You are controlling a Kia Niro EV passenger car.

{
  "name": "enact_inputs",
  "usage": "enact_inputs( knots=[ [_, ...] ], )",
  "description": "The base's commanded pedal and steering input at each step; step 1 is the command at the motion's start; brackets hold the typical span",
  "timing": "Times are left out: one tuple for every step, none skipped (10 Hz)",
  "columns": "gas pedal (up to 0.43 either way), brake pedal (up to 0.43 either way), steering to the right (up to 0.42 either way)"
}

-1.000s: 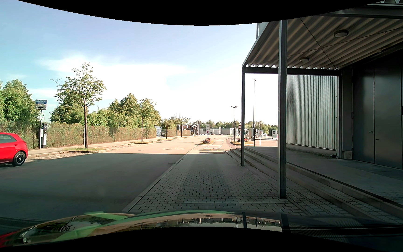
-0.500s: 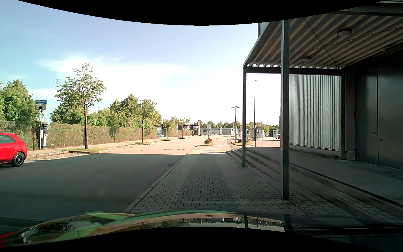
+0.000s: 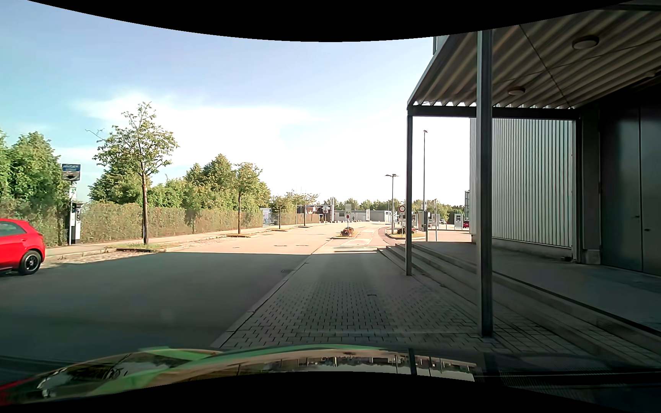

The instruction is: Follow the waypoints while adhering to traffic rules and regulations

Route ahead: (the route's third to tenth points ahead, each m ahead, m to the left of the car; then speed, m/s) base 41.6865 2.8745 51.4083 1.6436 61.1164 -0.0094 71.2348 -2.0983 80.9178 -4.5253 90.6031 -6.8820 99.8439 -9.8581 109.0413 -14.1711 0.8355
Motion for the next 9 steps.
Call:
enact_inputs(
  knots=[
    [0.000,0.098,-0.342],
    [0.000,0.098,-0.343],
    [0.000,0.134,-0.343],
    [0.000,0.146,-0.335],
    [0.000,0.146,-0.322],
    [0.000,0.134,-0.311],
    [0.000,0.110,-0.302],
    [0.000,0.012,-0.294],
    [0.000,0.000,-0.285]
  ],
)
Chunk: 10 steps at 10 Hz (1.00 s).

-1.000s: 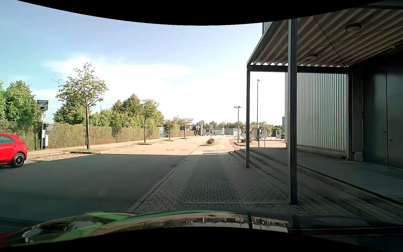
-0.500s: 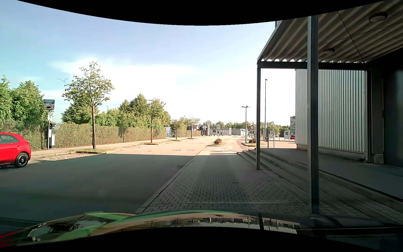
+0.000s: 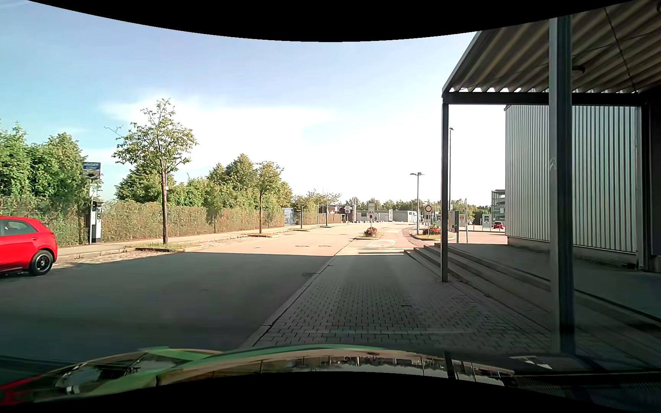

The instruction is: Follow the waypoints while adhering to traffic rules and regulations

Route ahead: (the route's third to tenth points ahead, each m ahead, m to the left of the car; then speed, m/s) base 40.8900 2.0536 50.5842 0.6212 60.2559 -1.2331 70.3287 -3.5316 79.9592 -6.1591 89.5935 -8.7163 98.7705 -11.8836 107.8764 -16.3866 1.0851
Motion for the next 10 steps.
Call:
enact_inputs(
  knots=[
    [0.000,0.000,-0.277],
    [0.000,0.000,-0.269],
    [0.000,0.000,-0.264],
    [0.020,0.000,-0.264],
    [0.059,0.000,-0.266],
    [0.098,0.000,-0.270],
    [0.118,0.000,-0.270],
    [0.138,0.000,-0.269],
    [0.157,0.000,-0.266],
    [0.157,0.000,-0.263]
  ],
)
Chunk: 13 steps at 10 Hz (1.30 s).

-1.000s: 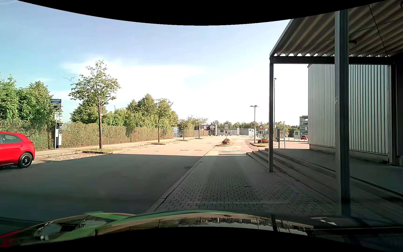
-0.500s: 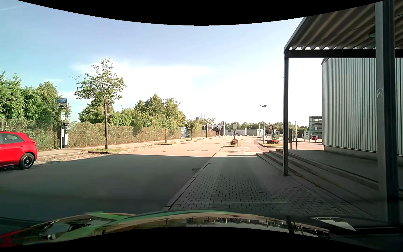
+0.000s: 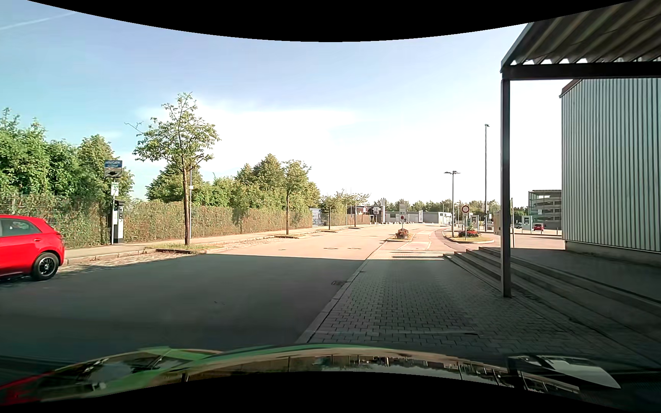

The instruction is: Follow the waypoints while adhering to traffic rules and regulations

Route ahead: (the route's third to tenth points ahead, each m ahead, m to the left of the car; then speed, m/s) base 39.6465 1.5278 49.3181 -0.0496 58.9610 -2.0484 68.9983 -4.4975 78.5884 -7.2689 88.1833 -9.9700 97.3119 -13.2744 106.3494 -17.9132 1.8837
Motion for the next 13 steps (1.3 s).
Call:
enact_inputs(
  knots=[
    [0.169,0.000,-0.257],
    [0.169,0.000,-0.249],
    [0.177,0.000,-0.244],
    [0.177,0.000,-0.236],
    [0.177,0.000,-0.223],
    [0.177,0.000,-0.207],
    [0.177,0.000,-0.186],
    [0.177,0.000,-0.153],
    [0.177,0.000,-0.116],
    [0.177,0.000,-0.084],
    [0.177,0.000,-0.051],
    [0.177,0.000,-0.031],
    [0.177,0.000,-0.021]
  ],
)
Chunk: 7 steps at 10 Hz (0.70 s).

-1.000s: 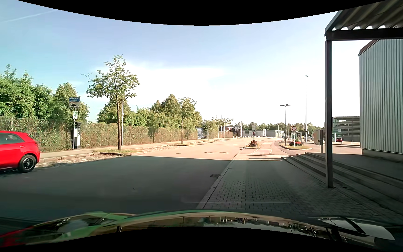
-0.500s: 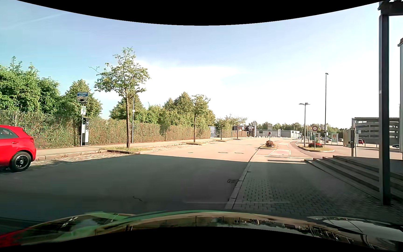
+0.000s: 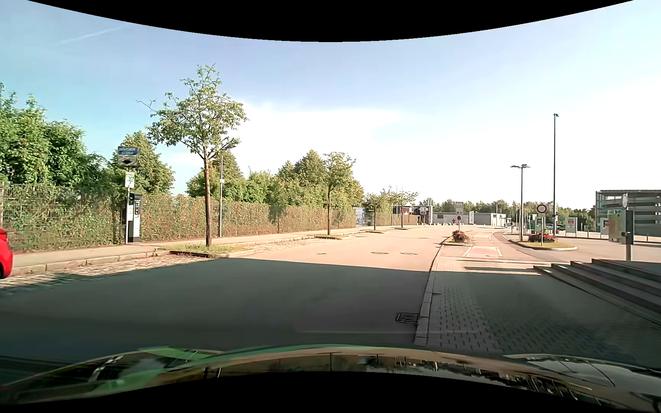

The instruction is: Follow the waypoints while adhering to traffic rules and regulations

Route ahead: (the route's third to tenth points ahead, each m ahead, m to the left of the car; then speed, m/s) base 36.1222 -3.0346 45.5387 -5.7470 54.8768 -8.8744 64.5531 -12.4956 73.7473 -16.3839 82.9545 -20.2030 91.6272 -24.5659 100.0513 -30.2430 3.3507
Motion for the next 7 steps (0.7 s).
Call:
enact_inputs(
  knots=[
    [0.177,0.000,-0.012],
    [0.189,0.000,-0.007],
    [0.189,0.000,-0.004],
    [0.189,0.000,0.001],
    [0.189,0.000,0.006],
    [0.189,0.000,0.016],
    [0.189,0.000,0.027]
  ],
)
